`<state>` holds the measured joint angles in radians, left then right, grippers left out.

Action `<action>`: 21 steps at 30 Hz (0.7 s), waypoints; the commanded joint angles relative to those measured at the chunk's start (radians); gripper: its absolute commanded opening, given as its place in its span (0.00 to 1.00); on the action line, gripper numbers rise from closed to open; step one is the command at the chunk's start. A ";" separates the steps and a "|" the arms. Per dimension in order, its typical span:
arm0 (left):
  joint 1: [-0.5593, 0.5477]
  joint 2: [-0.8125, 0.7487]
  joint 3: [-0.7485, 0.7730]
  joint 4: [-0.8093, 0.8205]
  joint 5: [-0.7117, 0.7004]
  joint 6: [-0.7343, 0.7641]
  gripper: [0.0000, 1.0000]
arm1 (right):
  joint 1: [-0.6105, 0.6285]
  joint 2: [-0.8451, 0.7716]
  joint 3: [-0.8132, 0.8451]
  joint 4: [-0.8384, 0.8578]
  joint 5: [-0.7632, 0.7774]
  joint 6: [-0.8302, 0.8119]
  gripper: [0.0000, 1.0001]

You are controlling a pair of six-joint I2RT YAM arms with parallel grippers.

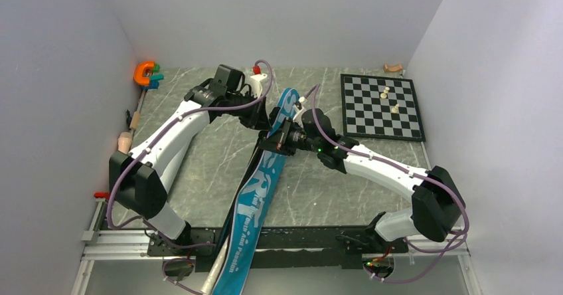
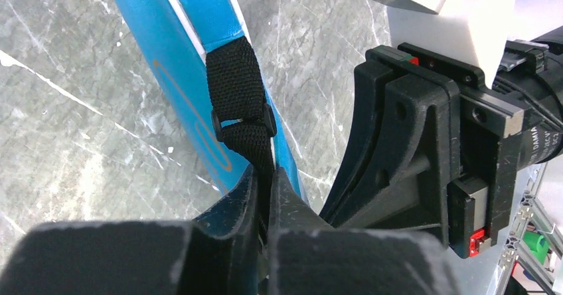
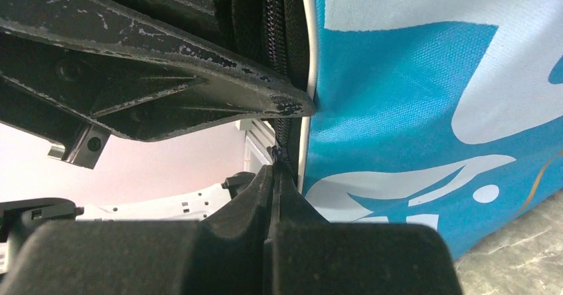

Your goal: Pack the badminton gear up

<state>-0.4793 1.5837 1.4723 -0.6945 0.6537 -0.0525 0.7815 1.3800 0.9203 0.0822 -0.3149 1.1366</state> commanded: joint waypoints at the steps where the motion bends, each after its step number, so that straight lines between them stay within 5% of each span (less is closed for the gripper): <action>1: -0.009 0.039 0.059 0.024 -0.023 -0.021 0.00 | 0.007 -0.019 -0.003 0.049 -0.006 0.016 0.00; 21: 0.010 0.123 0.351 0.105 -0.253 -0.119 0.00 | 0.087 0.018 0.050 -0.076 -0.030 -0.013 0.00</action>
<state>-0.4927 1.7023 1.7012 -0.8505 0.4980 -0.1566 0.7982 1.3914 0.9276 0.1257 -0.1795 1.1450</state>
